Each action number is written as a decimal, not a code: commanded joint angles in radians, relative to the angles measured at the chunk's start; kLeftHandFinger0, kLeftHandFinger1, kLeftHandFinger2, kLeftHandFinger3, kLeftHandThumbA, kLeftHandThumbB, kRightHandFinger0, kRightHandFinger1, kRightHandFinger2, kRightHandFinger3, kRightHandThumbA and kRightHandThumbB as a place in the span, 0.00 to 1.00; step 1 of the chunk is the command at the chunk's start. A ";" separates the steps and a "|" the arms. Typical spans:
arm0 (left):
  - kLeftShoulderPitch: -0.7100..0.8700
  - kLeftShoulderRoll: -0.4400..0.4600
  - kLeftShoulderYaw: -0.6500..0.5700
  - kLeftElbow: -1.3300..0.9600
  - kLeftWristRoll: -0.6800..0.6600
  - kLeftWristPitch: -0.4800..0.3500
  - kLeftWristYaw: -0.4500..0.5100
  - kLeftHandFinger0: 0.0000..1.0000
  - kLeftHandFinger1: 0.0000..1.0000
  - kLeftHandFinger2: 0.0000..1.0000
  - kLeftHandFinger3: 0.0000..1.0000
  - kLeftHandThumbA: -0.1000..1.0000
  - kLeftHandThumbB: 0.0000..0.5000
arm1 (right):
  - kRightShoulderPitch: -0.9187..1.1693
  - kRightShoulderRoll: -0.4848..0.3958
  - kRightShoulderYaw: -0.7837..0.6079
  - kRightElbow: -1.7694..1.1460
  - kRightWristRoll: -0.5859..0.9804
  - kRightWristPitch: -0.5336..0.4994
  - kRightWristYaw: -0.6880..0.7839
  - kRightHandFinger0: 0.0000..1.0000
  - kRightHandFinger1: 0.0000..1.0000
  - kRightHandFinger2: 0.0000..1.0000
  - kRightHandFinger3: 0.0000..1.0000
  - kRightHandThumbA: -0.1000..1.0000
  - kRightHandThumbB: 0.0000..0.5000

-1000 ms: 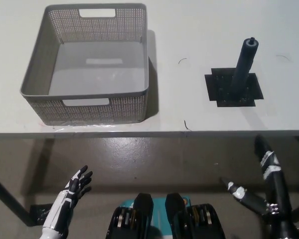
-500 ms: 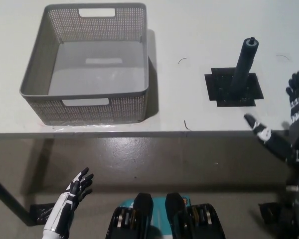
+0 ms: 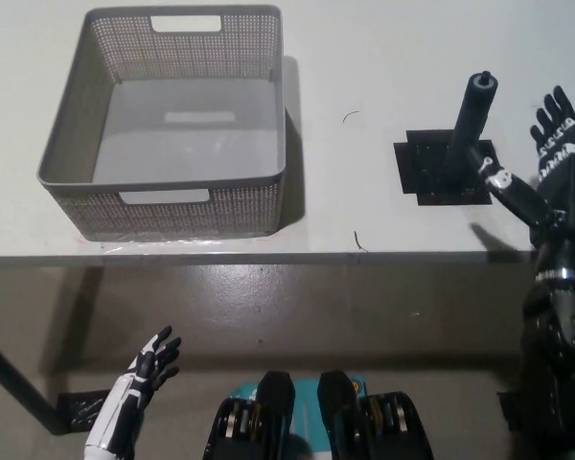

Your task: Use the right hand to pick up a electric screw driver and put it into a container on the left side

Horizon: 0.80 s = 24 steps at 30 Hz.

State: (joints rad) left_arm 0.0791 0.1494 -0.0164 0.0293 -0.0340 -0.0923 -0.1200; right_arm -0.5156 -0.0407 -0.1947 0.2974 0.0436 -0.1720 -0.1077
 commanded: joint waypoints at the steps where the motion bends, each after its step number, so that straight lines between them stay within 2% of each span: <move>1: 0.002 0.005 -0.002 -0.022 0.005 -0.032 -0.007 1.00 1.00 1.00 1.00 1.00 0.00 | -0.093 -0.014 -0.018 0.078 0.026 -0.019 -0.028 1.00 1.00 1.00 1.00 1.00 0.42; 5: -0.002 0.006 -0.003 -0.023 -0.001 -0.027 -0.010 1.00 1.00 1.00 1.00 1.00 0.00 | -0.150 -0.028 -0.025 0.194 0.017 -0.042 -0.045 1.00 1.00 1.00 1.00 1.00 0.46; 6: -0.002 0.007 -0.003 -0.024 -0.007 -0.028 -0.014 1.00 1.00 1.00 1.00 1.00 0.00 | -0.165 -0.030 -0.026 0.225 0.016 -0.050 -0.047 1.00 1.00 1.00 1.00 1.00 0.50; 10: 0.001 0.007 -0.003 -0.030 -0.005 -0.024 -0.013 1.00 1.00 1.00 1.00 1.00 0.00 | -0.197 -0.029 -0.035 0.282 0.038 -0.038 -0.042 1.00 1.00 1.00 1.00 1.00 0.51; 12: 0.002 0.006 -0.003 -0.034 -0.008 -0.018 -0.012 1.00 1.00 1.00 1.00 1.00 0.01 | -0.212 -0.034 -0.036 0.316 0.037 -0.040 -0.046 1.00 1.00 1.00 1.00 1.00 0.56; 13: 0.001 0.006 -0.003 -0.033 -0.008 -0.020 -0.013 1.00 1.00 1.00 1.00 1.00 0.01 | -0.225 -0.038 -0.038 0.350 0.039 -0.044 -0.047 1.00 1.00 1.00 1.00 1.00 0.63; 19: 0.010 0.007 0.000 -0.030 -0.010 -0.027 -0.011 1.00 1.00 1.00 1.00 1.00 0.01 | -0.283 -0.059 -0.049 0.530 0.058 -0.095 -0.038 1.00 1.00 1.00 1.00 1.00 0.74; 23: 0.010 0.007 0.000 -0.030 -0.020 -0.020 -0.017 1.00 1.00 1.00 1.00 1.00 0.00 | -0.312 -0.071 -0.046 0.593 0.060 -0.102 -0.035 1.00 1.00 1.00 1.00 1.00 0.77; 24: 0.010 0.007 0.001 -0.029 -0.025 -0.022 -0.018 1.00 1.00 1.00 1.00 1.00 0.00 | -0.322 -0.072 -0.044 0.605 0.057 -0.095 -0.040 1.00 1.00 1.00 1.00 1.00 0.74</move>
State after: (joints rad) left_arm 0.0923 0.1496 -0.0200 0.0286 -0.0366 -0.0920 -0.1203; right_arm -0.7477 -0.0903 -0.2353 0.8795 0.0808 -0.2051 -0.1413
